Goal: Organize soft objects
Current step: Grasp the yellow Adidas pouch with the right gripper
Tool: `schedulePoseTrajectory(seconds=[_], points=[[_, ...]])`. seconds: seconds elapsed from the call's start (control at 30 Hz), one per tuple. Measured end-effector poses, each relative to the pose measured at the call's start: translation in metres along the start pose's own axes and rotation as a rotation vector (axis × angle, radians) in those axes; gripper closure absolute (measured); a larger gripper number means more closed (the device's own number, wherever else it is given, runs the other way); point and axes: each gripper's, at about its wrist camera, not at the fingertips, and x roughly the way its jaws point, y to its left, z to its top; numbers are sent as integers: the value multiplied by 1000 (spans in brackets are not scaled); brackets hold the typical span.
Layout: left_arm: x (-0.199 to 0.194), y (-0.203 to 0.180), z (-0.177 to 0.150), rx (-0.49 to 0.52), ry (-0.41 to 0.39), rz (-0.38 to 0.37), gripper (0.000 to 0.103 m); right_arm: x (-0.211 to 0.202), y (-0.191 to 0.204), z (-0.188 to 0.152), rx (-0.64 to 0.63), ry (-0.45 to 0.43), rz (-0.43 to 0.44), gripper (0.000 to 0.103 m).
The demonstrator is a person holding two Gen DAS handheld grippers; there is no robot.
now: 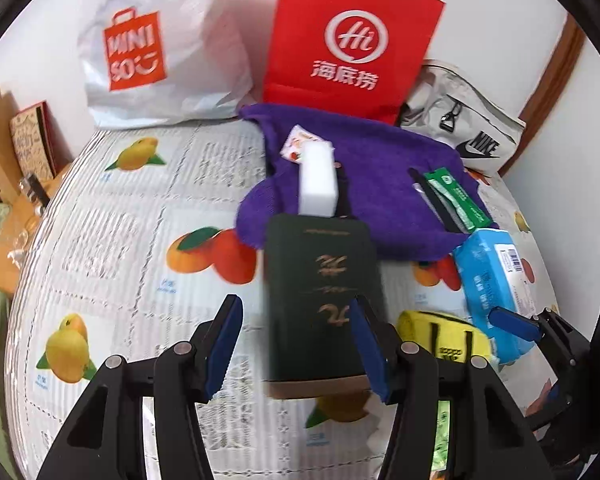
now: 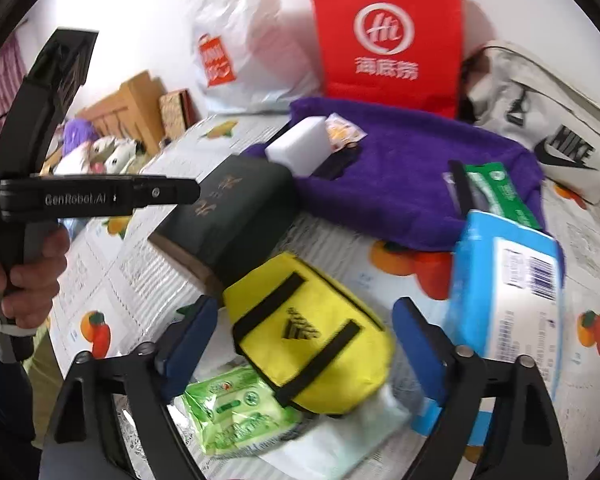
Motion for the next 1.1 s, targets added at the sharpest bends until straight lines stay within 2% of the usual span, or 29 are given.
schedulePoseTrajectory(seconds=[0.1,0.23,0.3,0.37,0.43,0.53,0.83,1.1], points=[[7,9,-3,-13,6,5,49,16,11,0,-52,35,-11,12],[11,23,-5,-51,-3,-45,46,38,18,-1,-101,92,-81,12],[11,23,-4,-45,-9,-33,46,46,17,-2,-98,110,-95,14],[10,24,-4,-39,-12,-29,46,48,11,-3,-74,125,-85,26],[9,24,-5,-37,-14,-42,46,44,1,0,-32,126,-59,47],[5,24,-6,-35,-23,-46,46,32,-10,5,21,109,-6,63],[-6,21,-16,-37,-22,-55,46,4,-16,10,50,30,-13,84],[-27,10,-31,-12,-39,-51,46,-37,-20,11,96,-74,-32,85]])
